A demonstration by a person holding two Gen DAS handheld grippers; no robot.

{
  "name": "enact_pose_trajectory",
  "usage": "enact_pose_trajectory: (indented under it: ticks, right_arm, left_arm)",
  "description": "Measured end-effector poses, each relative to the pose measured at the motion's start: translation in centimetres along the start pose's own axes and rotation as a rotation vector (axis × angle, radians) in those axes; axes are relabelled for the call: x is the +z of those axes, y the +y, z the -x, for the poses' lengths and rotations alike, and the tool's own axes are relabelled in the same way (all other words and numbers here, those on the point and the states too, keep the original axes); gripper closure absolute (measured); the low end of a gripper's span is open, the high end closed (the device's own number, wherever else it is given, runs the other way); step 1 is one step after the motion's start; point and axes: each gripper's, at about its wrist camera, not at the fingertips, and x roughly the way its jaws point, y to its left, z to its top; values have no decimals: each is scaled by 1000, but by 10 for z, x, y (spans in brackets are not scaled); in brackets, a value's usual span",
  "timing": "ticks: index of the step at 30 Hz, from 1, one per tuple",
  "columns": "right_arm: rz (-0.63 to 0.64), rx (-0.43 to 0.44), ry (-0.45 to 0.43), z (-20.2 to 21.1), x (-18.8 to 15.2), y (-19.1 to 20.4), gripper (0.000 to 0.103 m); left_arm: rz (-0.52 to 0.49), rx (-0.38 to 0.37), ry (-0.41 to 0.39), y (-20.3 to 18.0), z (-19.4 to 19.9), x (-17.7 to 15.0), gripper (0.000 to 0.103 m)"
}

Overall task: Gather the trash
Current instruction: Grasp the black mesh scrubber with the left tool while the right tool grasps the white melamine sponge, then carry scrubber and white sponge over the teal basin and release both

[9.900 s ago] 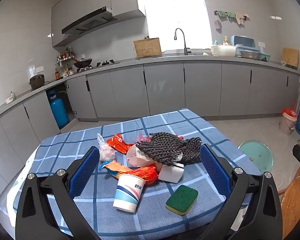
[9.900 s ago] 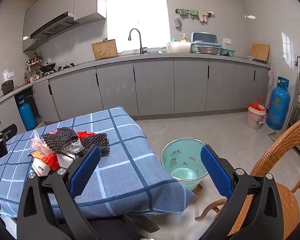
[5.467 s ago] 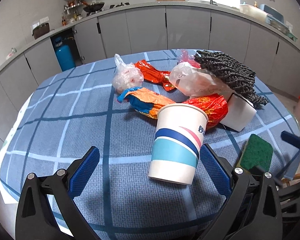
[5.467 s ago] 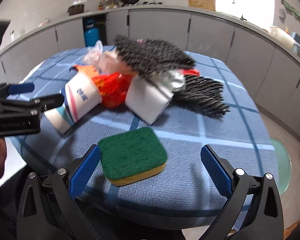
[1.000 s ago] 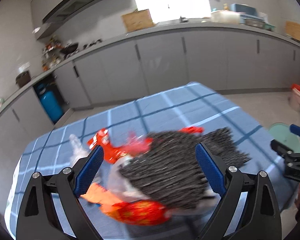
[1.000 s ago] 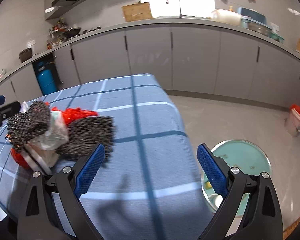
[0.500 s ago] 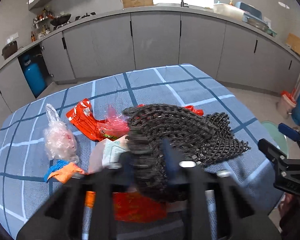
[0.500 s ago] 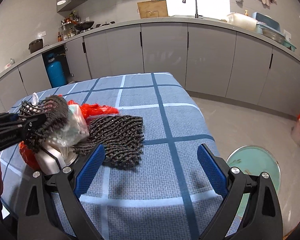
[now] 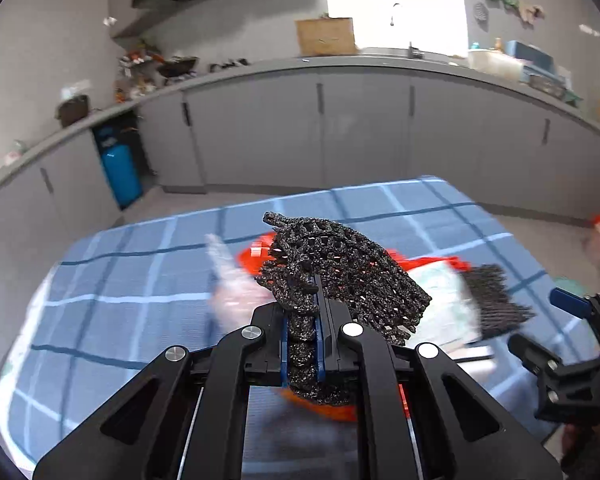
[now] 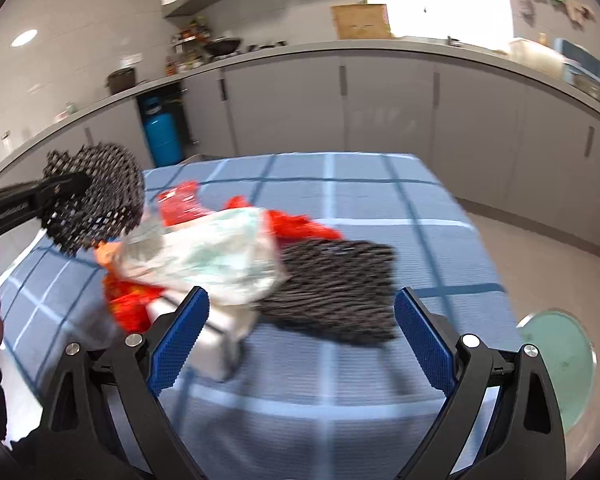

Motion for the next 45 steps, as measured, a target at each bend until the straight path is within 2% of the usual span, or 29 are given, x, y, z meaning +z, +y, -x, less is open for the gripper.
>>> enact_pose_trajectory:
  ticks: [5, 7, 10, 11, 15, 22, 28, 37, 45]
  right_arm:
    - [45, 66, 38, -13, -5, 27, 12]
    - [57, 88, 64, -20, -9, 33, 19]
    - [64, 128, 108, -30, -14, 37, 39]
    - [66, 146, 120, -32, -15, 38, 50]
    - [82, 174, 112, -28, -17, 43, 64]
    - [94, 196, 75, -1, -14, 39, 68]
    - [45, 150, 26, 22, -9, 13, 68]
    - [-40, 40, -41, 43, -4, -38, 68]
    - [-135, -89, -75, 61, -14, -96, 68]
  left_arm:
    - [35, 18, 39, 20, -6, -10, 93]
    - [38, 14, 45, 22, -8, -12, 93]
    - [44, 8, 43, 25, -6, -14, 93]
    - [44, 7, 41, 25, -5, -15, 93]
    - [51, 13, 32, 29, -1, -14, 92]
    - [45, 28, -1, 27, 11, -7, 92]
    - [16, 27, -31, 13, 19, 3, 93]
    - [-85, -70, -74, -51, 22, 19, 93]
    - [-180, -197, -89, -122, 17, 30, 93]
